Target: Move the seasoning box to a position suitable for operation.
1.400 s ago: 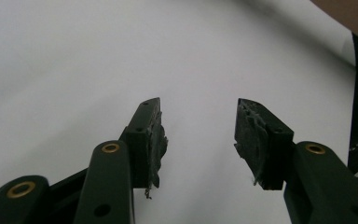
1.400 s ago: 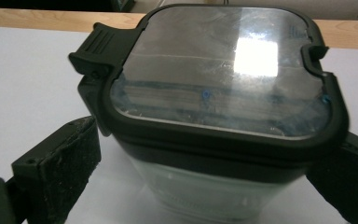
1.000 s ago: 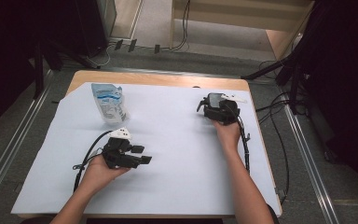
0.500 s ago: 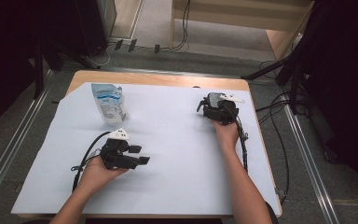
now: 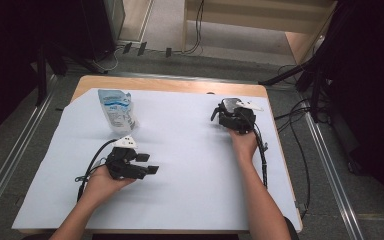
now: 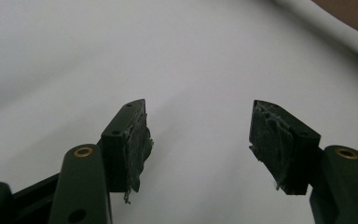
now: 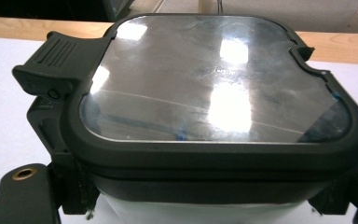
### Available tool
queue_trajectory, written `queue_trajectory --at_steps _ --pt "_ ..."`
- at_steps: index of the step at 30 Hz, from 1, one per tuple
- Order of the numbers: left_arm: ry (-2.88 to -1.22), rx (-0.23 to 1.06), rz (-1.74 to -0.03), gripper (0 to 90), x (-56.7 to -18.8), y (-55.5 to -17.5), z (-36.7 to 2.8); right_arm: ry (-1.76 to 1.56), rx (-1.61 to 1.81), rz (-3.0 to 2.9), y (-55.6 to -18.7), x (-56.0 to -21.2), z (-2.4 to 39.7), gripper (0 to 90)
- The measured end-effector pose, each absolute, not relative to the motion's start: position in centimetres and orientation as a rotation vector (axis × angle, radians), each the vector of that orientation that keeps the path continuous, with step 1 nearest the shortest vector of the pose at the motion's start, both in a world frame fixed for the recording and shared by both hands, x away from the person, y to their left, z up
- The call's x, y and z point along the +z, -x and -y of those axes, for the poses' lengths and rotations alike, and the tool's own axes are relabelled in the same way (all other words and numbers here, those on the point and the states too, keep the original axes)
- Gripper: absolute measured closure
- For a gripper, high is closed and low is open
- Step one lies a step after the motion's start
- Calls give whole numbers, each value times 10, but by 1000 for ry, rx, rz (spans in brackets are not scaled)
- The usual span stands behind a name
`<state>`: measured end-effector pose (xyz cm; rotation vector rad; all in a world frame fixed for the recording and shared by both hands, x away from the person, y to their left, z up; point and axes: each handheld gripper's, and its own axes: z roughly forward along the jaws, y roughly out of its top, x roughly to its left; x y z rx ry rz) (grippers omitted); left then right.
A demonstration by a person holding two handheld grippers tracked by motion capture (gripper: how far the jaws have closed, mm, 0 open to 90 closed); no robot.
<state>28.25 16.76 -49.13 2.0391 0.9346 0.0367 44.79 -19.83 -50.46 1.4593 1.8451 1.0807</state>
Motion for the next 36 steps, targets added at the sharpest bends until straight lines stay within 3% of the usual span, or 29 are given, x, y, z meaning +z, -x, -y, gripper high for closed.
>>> queue_trajectory --at_steps 19,36 --pt "-2026 22 -984 383 -495 -301 -159 -1385 1157 -1896 -396 -479 198 161" --pt "-2036 58 -966 421 -493 -310 -164 -1287 1174 -2011 -339 -481 176 161"
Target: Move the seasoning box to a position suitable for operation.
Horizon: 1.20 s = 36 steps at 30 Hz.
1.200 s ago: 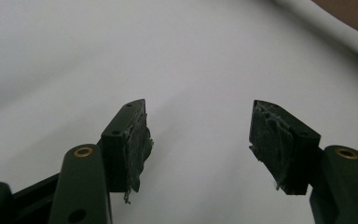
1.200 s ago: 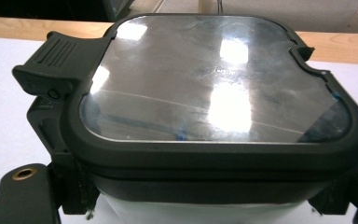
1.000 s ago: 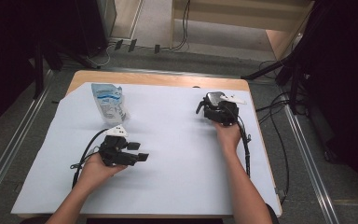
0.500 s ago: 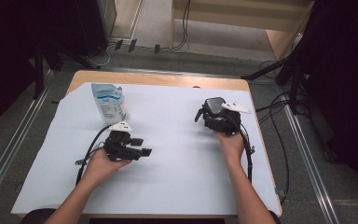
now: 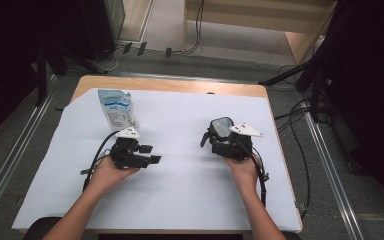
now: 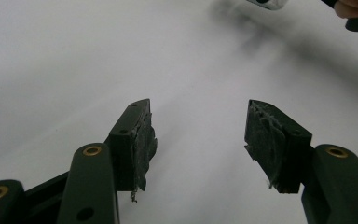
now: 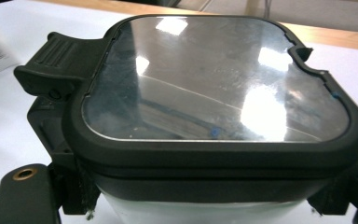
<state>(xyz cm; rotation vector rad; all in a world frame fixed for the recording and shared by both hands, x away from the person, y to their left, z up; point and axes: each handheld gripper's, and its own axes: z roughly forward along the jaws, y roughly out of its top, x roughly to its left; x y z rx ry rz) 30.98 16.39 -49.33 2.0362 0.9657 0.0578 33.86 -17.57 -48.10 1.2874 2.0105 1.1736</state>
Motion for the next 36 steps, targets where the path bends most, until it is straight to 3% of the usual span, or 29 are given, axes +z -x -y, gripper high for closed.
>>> queue_trajectory --at_steps 19,36 --pt "-2002 97 -946 428 -488 -310 -166 -1147 1269 -2118 -320 -499 112 161" --pt "-2039 50 -967 442 -492 -307 -163 -1081 1212 -2179 -314 -515 103 157"
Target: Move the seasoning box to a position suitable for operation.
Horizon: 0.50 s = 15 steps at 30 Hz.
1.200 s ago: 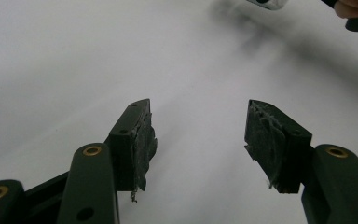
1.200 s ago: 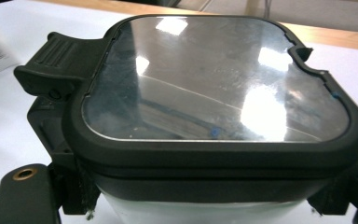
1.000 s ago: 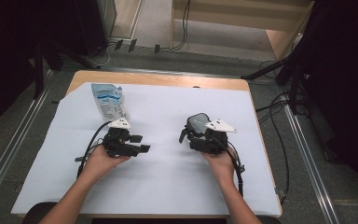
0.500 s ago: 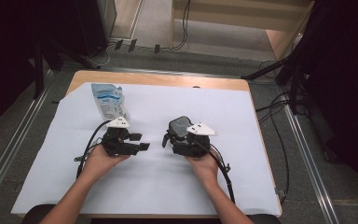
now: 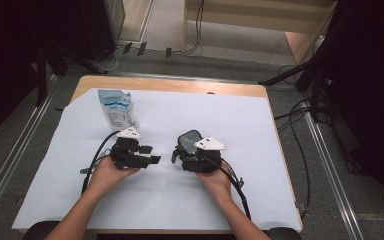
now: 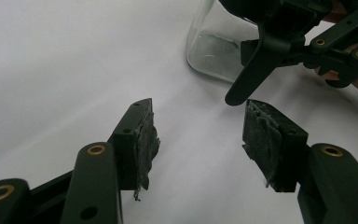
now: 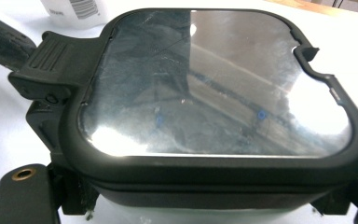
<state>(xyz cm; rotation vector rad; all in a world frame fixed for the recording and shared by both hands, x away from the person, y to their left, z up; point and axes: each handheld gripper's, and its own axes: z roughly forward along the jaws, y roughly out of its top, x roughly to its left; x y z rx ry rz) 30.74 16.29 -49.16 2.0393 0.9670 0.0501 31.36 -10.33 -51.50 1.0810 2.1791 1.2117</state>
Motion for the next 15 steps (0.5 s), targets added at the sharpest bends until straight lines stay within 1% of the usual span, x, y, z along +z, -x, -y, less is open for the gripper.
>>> queue_trajectory --at_steps 15 --pt "-2072 55 -960 441 -490 -305 -161 -1100 1192 -2279 -312 -508 112 149"
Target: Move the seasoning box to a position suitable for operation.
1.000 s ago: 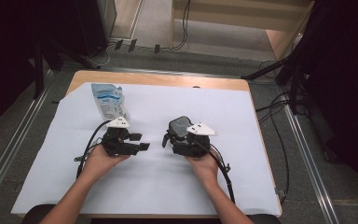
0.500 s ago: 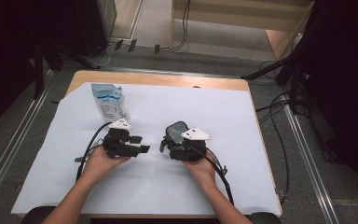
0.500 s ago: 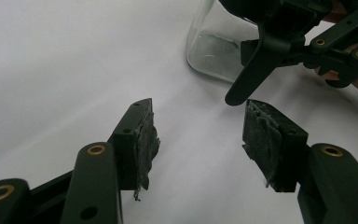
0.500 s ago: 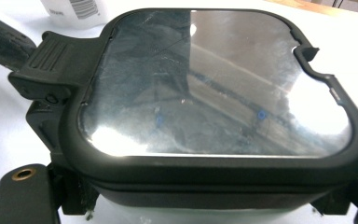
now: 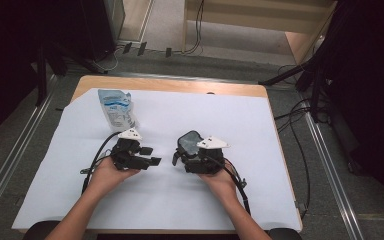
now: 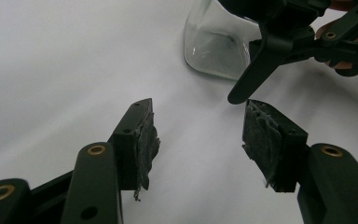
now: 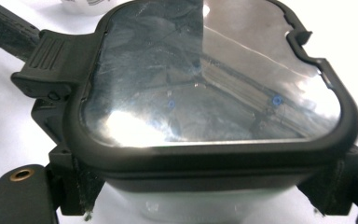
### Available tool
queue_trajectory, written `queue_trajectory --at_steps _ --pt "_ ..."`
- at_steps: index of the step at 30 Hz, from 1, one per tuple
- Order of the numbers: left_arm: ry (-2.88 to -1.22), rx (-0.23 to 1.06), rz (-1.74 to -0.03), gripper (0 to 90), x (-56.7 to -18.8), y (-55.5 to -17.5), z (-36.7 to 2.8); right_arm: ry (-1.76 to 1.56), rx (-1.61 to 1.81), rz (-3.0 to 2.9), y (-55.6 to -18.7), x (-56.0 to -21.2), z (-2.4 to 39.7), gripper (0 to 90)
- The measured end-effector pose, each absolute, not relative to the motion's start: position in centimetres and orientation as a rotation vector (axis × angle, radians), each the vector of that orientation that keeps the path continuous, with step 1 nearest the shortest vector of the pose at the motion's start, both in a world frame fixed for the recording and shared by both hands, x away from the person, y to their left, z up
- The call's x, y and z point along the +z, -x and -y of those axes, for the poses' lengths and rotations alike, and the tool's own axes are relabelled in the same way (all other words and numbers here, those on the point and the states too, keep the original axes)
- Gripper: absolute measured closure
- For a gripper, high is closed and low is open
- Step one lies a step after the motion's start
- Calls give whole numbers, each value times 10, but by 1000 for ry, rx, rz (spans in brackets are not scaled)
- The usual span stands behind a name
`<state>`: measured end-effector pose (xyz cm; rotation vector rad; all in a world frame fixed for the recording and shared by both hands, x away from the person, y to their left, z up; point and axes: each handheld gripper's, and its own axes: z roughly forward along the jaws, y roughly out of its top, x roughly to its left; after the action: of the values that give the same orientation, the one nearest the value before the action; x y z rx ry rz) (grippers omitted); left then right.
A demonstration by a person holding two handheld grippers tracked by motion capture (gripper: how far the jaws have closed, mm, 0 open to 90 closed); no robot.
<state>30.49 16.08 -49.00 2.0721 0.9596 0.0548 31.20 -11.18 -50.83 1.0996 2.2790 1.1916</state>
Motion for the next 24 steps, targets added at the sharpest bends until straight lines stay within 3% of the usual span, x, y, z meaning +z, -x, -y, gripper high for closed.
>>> queue_trajectory --at_steps 10,18,22,24 --pt "-2092 61 -951 449 -488 -304 -160 -1127 1199 -2329 -302 -503 125 148" --pt "-2093 39 -952 513 -489 -305 -159 -1103 1169 -2392 -289 -499 141 159" --pt "-2108 34 -945 600 -488 -306 -157 -1089 1213 -2414 -282 -496 150 262" --pt "-2115 24 -922 719 -487 -305 -156 -1078 1224 -2414 -278 -494 155 355"
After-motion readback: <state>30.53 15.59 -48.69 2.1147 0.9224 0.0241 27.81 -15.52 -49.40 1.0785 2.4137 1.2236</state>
